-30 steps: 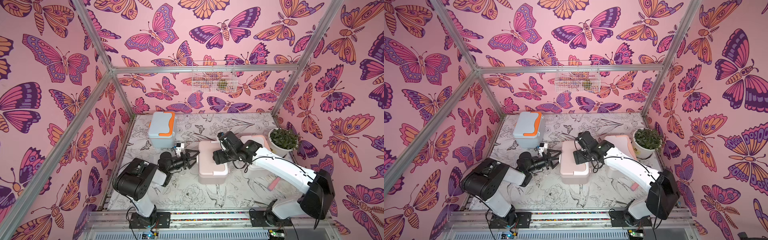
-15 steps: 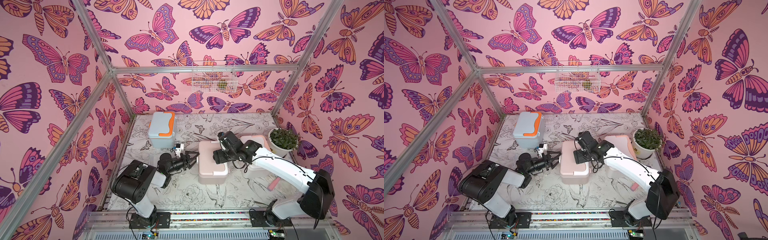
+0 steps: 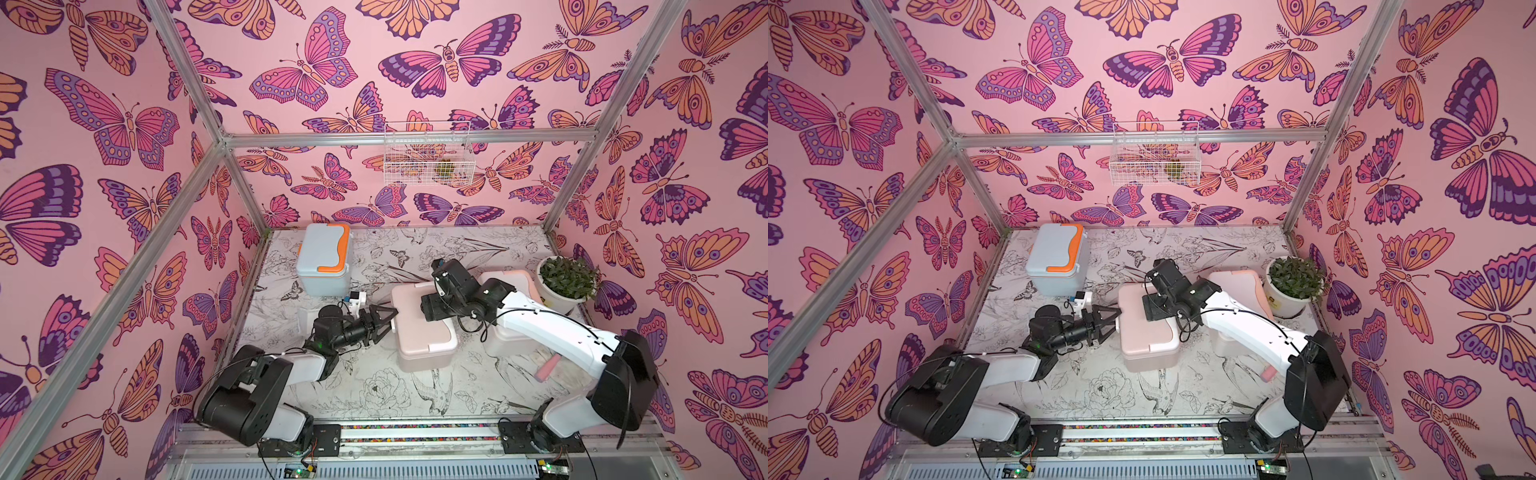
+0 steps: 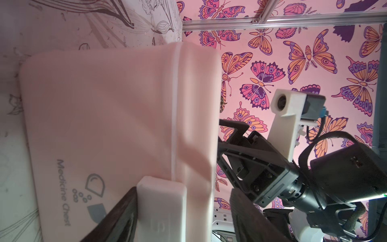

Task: Open first aid kits and take out gauze
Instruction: Open the fastener of the first aid kit.

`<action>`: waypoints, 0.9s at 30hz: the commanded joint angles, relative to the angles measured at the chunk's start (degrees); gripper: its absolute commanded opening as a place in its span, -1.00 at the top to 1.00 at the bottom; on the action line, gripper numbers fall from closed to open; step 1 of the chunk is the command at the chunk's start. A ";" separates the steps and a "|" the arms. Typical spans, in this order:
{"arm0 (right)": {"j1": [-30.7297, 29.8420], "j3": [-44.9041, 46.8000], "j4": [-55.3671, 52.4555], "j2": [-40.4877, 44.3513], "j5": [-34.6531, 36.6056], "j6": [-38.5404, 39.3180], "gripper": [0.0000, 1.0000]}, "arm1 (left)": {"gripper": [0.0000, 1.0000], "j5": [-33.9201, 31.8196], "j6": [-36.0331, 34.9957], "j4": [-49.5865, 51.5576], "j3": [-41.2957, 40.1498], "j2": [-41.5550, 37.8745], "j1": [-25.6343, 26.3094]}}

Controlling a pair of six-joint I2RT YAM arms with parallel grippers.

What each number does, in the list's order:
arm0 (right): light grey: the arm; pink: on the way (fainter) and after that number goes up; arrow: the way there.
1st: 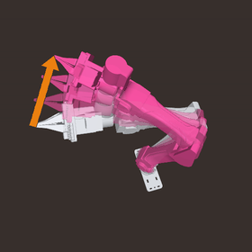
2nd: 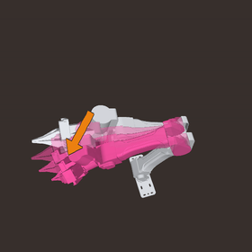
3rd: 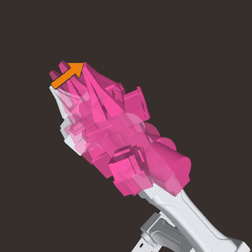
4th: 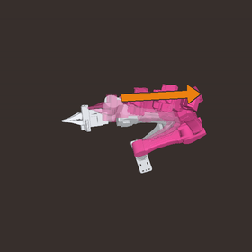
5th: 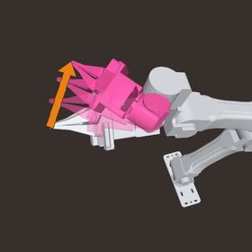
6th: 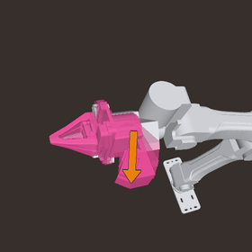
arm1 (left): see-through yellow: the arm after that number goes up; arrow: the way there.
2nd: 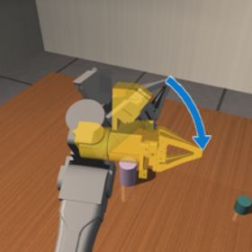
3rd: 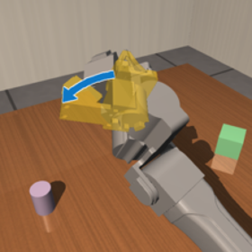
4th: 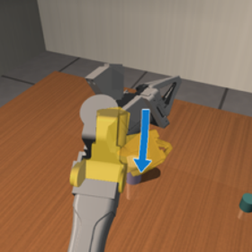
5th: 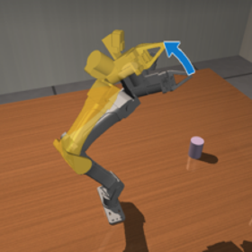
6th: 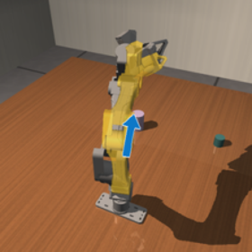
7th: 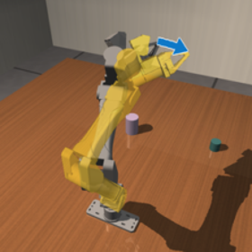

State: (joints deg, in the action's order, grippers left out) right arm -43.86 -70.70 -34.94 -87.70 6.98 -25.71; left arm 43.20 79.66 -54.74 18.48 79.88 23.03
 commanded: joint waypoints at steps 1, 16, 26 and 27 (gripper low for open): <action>-0.53 5.04 -11.90 -6.39 0.90 1.43 -0.61 | -0.40 3.31 -3.90 0.87 0.94 -8.10 0.89; -0.53 6.27 -11.12 -6.45 0.05 0.68 -0.61 | -0.44 0.77 -9.16 23.57 0.94 -24.60 -1.71; -0.66 5.81 -10.96 1.09 -1.24 0.25 -0.72 | -0.51 -11.87 -27.26 61.38 9.89 -31.02 0.62; -0.63 5.82 -11.02 1.89 -1.18 0.25 -0.75 | -0.53 -14.07 -29.07 64.57 11.48 -30.63 1.99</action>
State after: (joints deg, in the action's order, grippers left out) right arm -44.03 -68.14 -32.40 -85.38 5.63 -26.96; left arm 35.86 59.57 -4.86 26.35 49.56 22.90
